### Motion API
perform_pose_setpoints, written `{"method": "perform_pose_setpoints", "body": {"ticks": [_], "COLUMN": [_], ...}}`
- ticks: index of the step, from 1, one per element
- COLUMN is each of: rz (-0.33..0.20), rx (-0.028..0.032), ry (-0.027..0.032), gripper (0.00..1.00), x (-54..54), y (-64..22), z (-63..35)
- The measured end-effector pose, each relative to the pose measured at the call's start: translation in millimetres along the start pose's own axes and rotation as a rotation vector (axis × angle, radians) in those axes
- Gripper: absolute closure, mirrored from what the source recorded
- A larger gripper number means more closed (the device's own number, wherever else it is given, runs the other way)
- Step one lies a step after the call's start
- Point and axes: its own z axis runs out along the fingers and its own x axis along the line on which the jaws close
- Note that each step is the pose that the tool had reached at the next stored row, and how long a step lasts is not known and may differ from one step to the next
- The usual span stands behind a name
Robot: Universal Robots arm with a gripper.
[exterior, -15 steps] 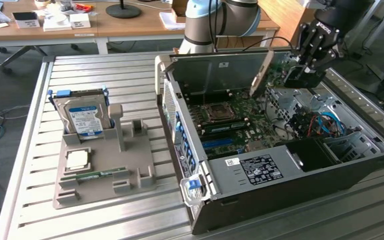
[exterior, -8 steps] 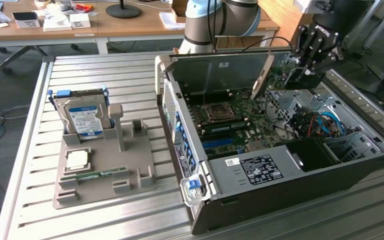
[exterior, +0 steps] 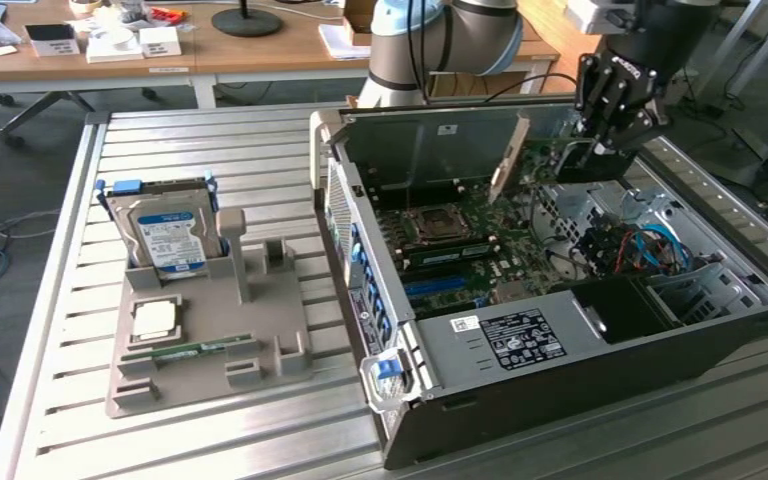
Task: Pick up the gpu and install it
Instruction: 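Insert the gpu into the slot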
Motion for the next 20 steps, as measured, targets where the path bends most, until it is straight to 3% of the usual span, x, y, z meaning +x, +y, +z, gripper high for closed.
{"method": "perform_pose_setpoints", "body": {"ticks": [5, 14, 20], "rz": [-0.001, -0.024, -0.031], "rx": [0.0020, 0.0021, 0.0058], "ry": [-0.0016, -0.0049, -0.0052], "gripper": [0.73, 0.73, 0.73], "x": [1.1, 1.3, 2.3], "y": [9.7, 11.2, 18.0], "z": [3.6, 5.2, 14.1]}}
